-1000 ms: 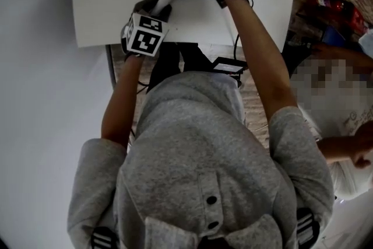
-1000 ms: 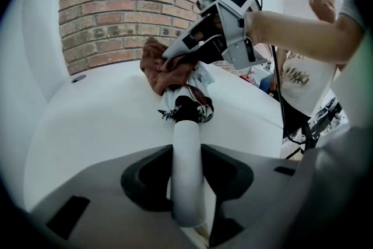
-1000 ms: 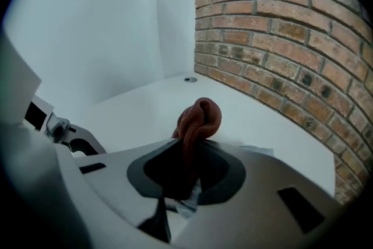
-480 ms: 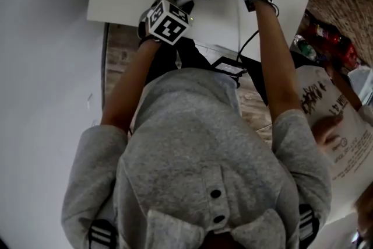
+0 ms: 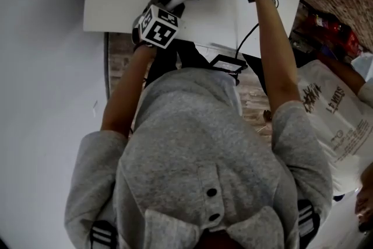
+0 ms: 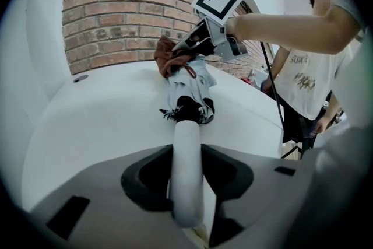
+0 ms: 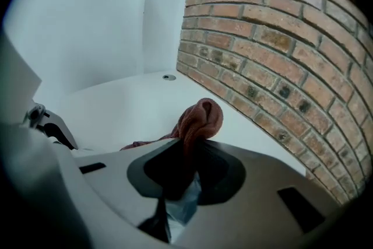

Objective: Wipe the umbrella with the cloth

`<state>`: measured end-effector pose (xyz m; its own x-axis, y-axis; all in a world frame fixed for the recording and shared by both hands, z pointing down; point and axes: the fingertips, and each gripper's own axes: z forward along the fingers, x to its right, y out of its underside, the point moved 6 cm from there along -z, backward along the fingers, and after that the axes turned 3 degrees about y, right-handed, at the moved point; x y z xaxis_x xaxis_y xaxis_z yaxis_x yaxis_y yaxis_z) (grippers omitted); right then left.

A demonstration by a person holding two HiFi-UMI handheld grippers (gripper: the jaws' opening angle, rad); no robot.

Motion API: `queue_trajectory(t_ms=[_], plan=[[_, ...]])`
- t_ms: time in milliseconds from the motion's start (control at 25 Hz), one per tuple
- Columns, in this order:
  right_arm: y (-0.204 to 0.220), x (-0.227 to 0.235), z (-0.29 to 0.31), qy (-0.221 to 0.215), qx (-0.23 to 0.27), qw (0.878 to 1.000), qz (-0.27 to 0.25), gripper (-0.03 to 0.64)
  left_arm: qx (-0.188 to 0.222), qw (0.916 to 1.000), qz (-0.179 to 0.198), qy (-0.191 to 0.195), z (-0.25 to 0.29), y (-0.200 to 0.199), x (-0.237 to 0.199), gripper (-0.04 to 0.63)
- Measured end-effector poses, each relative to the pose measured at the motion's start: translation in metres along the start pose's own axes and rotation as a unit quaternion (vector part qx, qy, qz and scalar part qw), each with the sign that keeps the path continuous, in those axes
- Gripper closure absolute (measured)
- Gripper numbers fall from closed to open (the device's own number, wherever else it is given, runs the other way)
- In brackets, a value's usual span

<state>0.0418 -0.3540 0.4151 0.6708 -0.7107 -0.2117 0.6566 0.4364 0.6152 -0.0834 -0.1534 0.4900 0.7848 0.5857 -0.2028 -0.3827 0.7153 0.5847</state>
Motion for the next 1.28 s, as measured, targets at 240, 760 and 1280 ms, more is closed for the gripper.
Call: queue_trajectory(t_ms=[240, 760, 1280], plan=[[0.001, 0.015, -0.003, 0.017, 0.0, 1.0, 0.0, 0.537, -0.006, 1.0, 0.004, 0.004, -0.001, -0.001, -0.001, 0.441], [0.028, 0.071, -0.025, 0.097, -0.013, 0.995, 0.025, 0.54, -0.004, 0.9998, 0.016, 0.006, 0.001, -0.001, -0.006, 0.44], [0.103, 0.046, -0.041, 0.084, -0.031, 0.992, 0.087, 0.545, -0.007, 0.9998, 0.021, 0.004, 0.002, 0.0, -0.003, 0.44]])
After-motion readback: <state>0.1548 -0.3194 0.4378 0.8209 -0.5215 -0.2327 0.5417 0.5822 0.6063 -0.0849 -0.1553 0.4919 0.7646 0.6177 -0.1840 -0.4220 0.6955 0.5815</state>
